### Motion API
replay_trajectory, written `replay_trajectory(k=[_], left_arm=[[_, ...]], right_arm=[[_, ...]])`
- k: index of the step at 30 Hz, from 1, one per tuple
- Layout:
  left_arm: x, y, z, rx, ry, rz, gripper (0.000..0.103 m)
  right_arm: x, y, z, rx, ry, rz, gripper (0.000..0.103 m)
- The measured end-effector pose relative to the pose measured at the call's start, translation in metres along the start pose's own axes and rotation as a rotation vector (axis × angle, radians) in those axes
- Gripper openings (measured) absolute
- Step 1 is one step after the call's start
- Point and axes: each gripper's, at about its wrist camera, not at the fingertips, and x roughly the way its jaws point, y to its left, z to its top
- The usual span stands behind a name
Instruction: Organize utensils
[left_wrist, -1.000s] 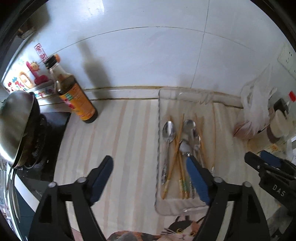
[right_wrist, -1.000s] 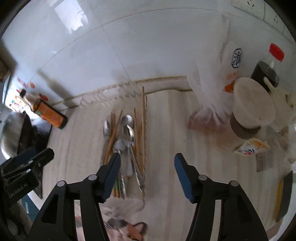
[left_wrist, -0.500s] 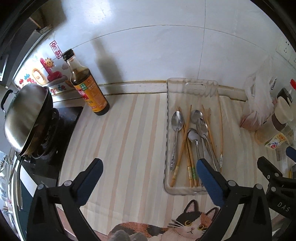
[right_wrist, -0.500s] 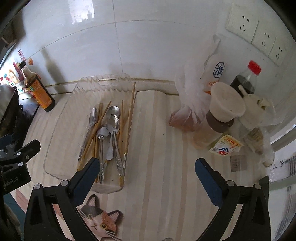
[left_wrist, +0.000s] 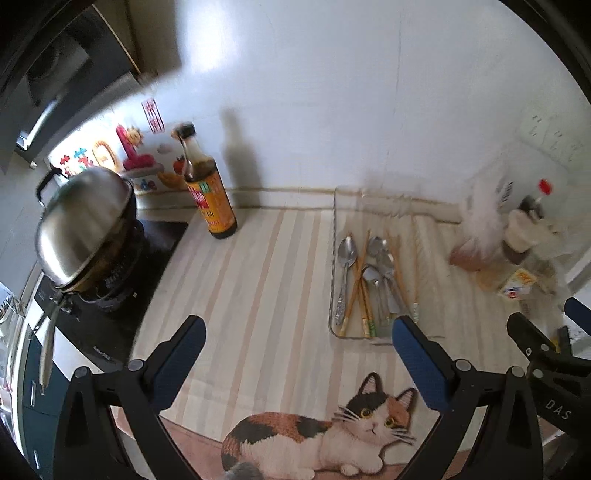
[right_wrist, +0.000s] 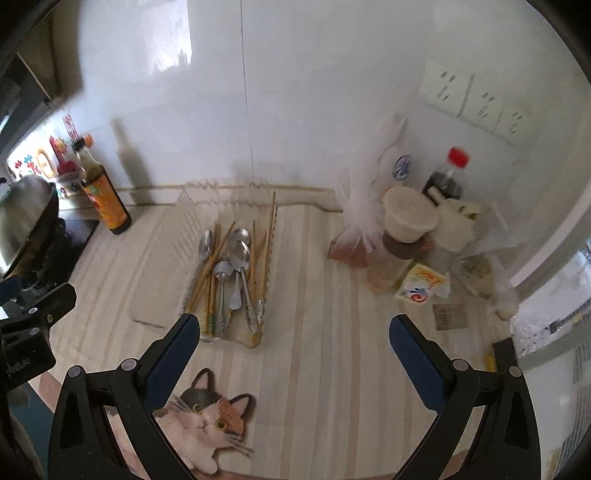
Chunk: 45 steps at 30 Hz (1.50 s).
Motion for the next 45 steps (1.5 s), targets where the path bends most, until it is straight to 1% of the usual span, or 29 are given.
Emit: replay_trajectory(k=[4,10,12,14,18,20,23,27,31,36,45], left_arm=[[-0.049,0.009,-0.012,0.022,-0.067,-0.023,0.103],[-0.121,0.023,-0.038,0.044,-0.150,-0.056,0.103],[-0.141,0.028,-0.046,0.048,-0.170,-0.076,0.103],[-0.160,0.031,-0.055,0.056,-0.187,-0.075,0.103],[-0.187,0.037,-0.067,0.040,-0.198,-0.088,0.103],[-0.200,0.038,-0.072,0.036,-0.212,-0.089,0.103],[-0.213,0.038,-0.075,0.029,-0.233,-0.084,0.103],[-0.222,0.035,-0.076,0.011,-0.238,-0.078,0.103],[-0.225,0.033,-0.073,-0.007,-0.231,-0.064,0.103],[-0.222,0.027,-0.066,-0.003,-0.222,-0.034,0.103],[-0.217,0.019,-0.053,0.000,-0.194,-0.031,0.103]], right_arm=[[-0.056,0.000,-0.014,0.022,-0.073,-0.032,0.103],[-0.147,0.008,-0.050,0.048,-0.178,-0.082,0.103],[-0.171,0.011,-0.061,0.064,-0.190,-0.085,0.103],[-0.196,0.015,-0.073,0.073,-0.206,-0.089,0.103],[-0.238,0.016,-0.089,0.073,-0.250,-0.110,0.103],[-0.253,0.015,-0.094,0.070,-0.265,-0.122,0.103],[-0.274,0.012,-0.099,0.071,-0.292,-0.116,0.103],[-0.288,0.006,-0.099,0.066,-0.308,-0.105,0.103],[-0.292,0.001,-0.098,0.064,-0.296,-0.091,0.103],[-0.280,-0.007,-0.084,0.048,-0.279,-0.068,0.103],[-0.263,-0.010,-0.058,0.007,-0.263,-0.045,0.103]])
